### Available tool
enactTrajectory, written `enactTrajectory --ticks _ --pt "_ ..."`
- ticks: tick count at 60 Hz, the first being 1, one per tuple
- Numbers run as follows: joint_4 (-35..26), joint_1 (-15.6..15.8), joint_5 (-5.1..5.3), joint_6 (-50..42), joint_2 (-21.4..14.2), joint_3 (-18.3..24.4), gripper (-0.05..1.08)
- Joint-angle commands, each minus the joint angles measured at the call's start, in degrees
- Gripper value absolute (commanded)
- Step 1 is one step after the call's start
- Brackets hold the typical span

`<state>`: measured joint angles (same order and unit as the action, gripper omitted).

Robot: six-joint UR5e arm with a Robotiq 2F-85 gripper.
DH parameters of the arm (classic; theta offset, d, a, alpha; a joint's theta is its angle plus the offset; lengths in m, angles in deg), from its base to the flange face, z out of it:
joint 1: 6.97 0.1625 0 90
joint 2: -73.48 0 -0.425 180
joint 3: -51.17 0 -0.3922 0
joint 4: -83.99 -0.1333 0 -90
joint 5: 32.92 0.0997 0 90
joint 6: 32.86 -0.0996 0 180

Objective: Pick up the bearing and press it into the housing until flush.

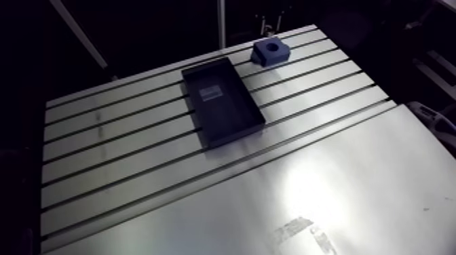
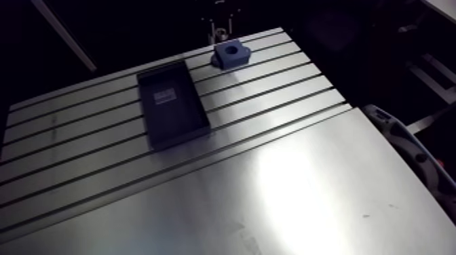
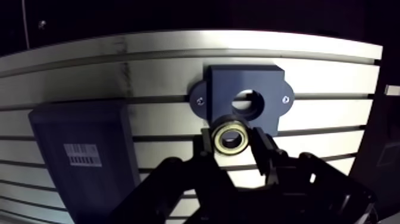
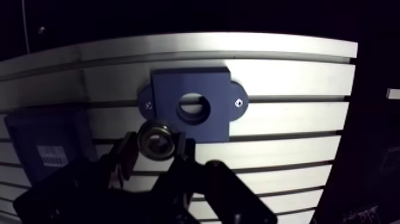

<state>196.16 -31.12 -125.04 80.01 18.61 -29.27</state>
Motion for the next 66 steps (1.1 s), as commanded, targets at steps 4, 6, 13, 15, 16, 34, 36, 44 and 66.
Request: enactTrajectory --ticks 4,6,13,15,16,34,36,44,66 --pt "0.3 -1.2 0.04 0.0 1.8 0.2 0.61" --pt "0.4 -1.3 0.05 0.0 2.0 0.2 0.61" --pt "1.2 -1.8 0.05 0.0 2.3 0.1 0.62" --pt "1.5 -1.9 -0.02 0.0 2.6 0.1 0.62" --pt "1.8 -1.9 -0.03 0.0 2.8 0.0 0.62" --pt "2.0 -1.9 -0.04 -0.1 2.9 0.2 0.62" --pt "2.0 -1.9 -0.04 -0.1 3.0 0.2 0.62" --pt "2.1 -1.9 -0.04 -0.3 3.1 0.2 0.62" --pt "2.8 -1.7 -0.20 -0.2 4.7 1.8 0.62"
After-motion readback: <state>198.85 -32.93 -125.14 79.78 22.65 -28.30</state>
